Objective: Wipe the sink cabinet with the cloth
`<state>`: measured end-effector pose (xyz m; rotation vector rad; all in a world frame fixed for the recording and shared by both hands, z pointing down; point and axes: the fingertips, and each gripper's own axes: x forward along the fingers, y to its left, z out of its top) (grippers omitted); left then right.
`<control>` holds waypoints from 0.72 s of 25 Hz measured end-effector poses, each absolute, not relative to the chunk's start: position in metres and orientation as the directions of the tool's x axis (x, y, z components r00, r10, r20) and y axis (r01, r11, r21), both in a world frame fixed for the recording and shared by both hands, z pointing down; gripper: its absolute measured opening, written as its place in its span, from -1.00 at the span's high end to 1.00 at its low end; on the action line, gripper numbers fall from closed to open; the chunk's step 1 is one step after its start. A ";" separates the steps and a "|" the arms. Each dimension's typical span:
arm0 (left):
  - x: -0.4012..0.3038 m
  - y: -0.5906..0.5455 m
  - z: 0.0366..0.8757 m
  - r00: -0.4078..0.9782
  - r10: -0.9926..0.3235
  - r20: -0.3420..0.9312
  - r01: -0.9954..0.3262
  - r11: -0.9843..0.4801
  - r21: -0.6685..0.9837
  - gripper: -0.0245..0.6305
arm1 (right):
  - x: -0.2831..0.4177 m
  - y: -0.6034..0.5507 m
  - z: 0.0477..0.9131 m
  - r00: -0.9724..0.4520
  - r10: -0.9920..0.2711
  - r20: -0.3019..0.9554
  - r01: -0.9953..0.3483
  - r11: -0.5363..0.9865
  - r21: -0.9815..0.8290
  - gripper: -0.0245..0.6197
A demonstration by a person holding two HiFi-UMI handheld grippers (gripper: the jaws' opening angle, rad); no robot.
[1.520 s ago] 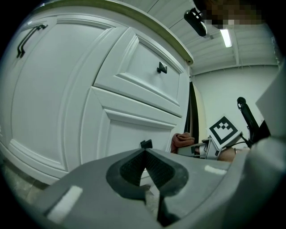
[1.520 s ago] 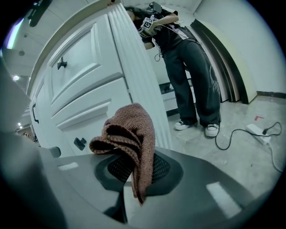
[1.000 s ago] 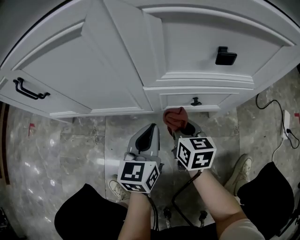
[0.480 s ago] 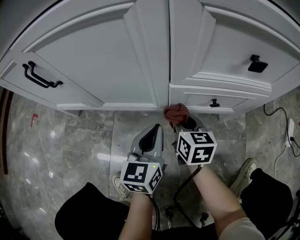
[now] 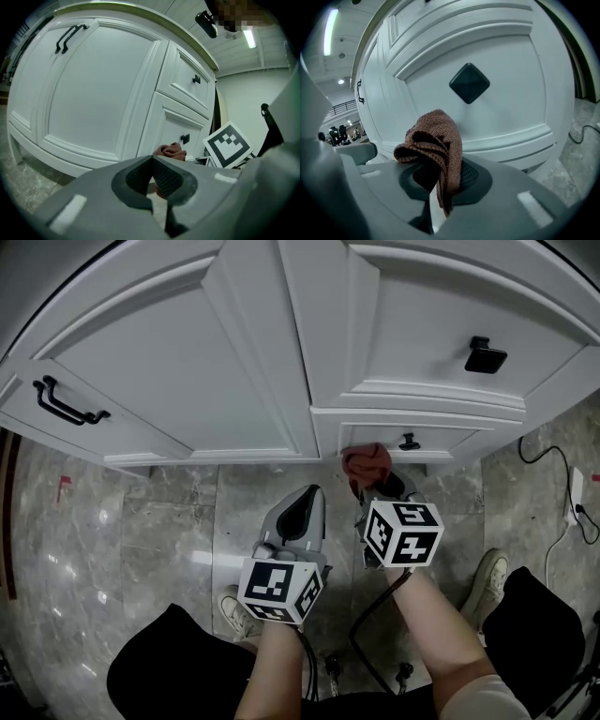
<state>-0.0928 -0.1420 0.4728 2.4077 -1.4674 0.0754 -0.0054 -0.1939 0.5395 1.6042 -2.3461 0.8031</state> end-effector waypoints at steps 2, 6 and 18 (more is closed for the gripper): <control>-0.083 -0.143 0.474 0.485 -0.849 0.209 -0.867 -0.435 0.243 0.92 | 0.007 -0.193 0.540 -0.376 -0.814 0.442 -0.914 0.248 -0.321 0.67; -0.066 -0.146 0.472 0.505 -0.839 0.205 -0.856 -0.455 0.246 0.92 | 0.034 -0.193 0.542 -0.338 -0.827 0.449 -0.924 0.201 -0.325 0.67; -0.015 -0.147 0.479 0.555 -0.800 0.229 -0.829 -0.509 0.234 0.92 | 0.120 -0.188 0.544 -0.192 -0.866 0.462 -0.940 0.028 -0.339 0.67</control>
